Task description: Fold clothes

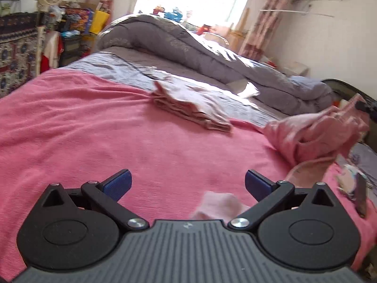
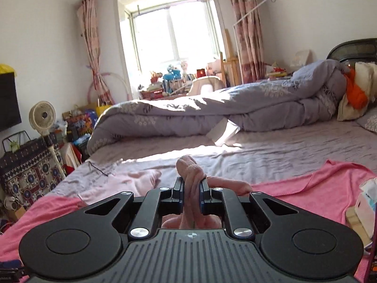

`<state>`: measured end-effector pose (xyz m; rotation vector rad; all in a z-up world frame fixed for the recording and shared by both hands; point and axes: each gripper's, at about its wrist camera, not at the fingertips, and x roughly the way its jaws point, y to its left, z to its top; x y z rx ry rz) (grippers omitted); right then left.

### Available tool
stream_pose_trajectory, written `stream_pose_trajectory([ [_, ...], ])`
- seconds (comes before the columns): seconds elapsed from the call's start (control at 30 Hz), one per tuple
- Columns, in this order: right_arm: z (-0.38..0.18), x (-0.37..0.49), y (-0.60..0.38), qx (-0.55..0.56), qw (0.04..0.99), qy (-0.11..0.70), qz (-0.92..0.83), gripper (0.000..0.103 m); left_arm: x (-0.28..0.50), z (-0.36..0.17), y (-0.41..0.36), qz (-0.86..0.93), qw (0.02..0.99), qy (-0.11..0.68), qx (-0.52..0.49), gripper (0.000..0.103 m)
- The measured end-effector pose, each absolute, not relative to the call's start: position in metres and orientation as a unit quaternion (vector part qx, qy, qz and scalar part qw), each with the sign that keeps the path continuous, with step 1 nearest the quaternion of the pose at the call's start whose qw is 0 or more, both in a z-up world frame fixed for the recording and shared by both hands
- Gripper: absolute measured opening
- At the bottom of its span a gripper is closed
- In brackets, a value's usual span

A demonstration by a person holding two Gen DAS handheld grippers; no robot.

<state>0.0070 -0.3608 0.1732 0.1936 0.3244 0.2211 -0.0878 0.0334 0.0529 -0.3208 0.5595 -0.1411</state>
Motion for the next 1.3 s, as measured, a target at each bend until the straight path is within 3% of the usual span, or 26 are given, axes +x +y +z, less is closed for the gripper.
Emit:
stream_pose_trajectory([
  [0.2,0.213,-0.049,-0.422,0.129,0.978,0.103,0.125,0.015,-0.078,0.027,-0.091,-0.176,0.924,0.337,0.036,0.103],
  [0.3,0.193,-0.072,-0.447,0.101,0.981,0.133,0.1,0.02,-0.084,0.003,-0.122,-0.142,0.936,0.302,0.108,0.103],
  [0.33,0.181,-0.076,-0.453,0.078,0.982,0.149,0.081,0.024,-0.088,0.002,-0.124,-0.14,0.94,0.29,0.115,0.103],
  [0.37,0.169,-0.077,-0.457,0.052,0.983,0.167,0.06,0.036,-0.088,0.002,-0.125,-0.139,0.939,0.292,0.115,0.103],
  [0.4,0.155,-0.079,-0.463,0.026,0.981,0.186,0.036,0.054,-0.087,0.003,-0.123,-0.14,0.938,0.297,0.11,0.103],
  [0.47,0.126,-0.083,-0.47,-0.026,0.977,0.21,-0.002,0.068,-0.087,0.008,-0.116,-0.13,0.939,0.304,0.1,0.103],
  [0.53,0.111,-0.095,-0.473,-0.058,0.976,0.208,-0.004,0.07,-0.091,0.013,-0.106,-0.101,0.944,0.297,0.1,0.103],
  [0.7,0.112,-0.121,-0.442,-0.115,0.977,0.158,0.083,0.102,-0.082,0.012,-0.092,-0.09,0.94,0.311,0.104,0.103],
  [0.83,0.108,-0.089,-0.387,-0.144,0.965,0.185,0.116,0.103,-0.084,0.004,-0.106,-0.075,0.945,0.291,0.124,0.103],
  [0.87,0.103,-0.069,-0.374,-0.127,0.962,0.21,0.119,0.102,-0.087,0.006,-0.105,-0.076,0.946,0.29,0.123,0.102],
  [0.93,0.089,-0.016,-0.354,-0.072,0.951,0.282,0.105,0.087,-0.093,0.009,-0.102,-0.077,0.947,0.286,0.12,0.094],
  [0.97,0.08,0.011,-0.349,-0.052,0.943,0.32,0.074,0.043,-0.099,0.012,-0.096,-0.073,0.95,0.279,0.122,0.091],
  [1.0,0.074,0.035,-0.346,-0.026,0.934,0.354,0.042,0.008,-0.106,0.017,-0.087,-0.056,0.954,0.265,0.13,0.091],
  [1.07,0.073,0.07,-0.335,0.027,0.923,0.384,0.009,0.008,-0.121,0.027,-0.068,-0.021,0.961,0.236,0.145,0.091],
  [1.17,0.109,0.067,-0.286,0.024,0.947,0.315,0.064,0.007,-0.134,0.053,-0.024,0.071,0.969,0.198,0.131,0.092],
  [1.3,0.155,0.016,-0.207,0.018,0.911,0.244,0.331,0.009,-0.147,0.079,0.028,0.127,0.973,0.179,0.078,0.097],
])
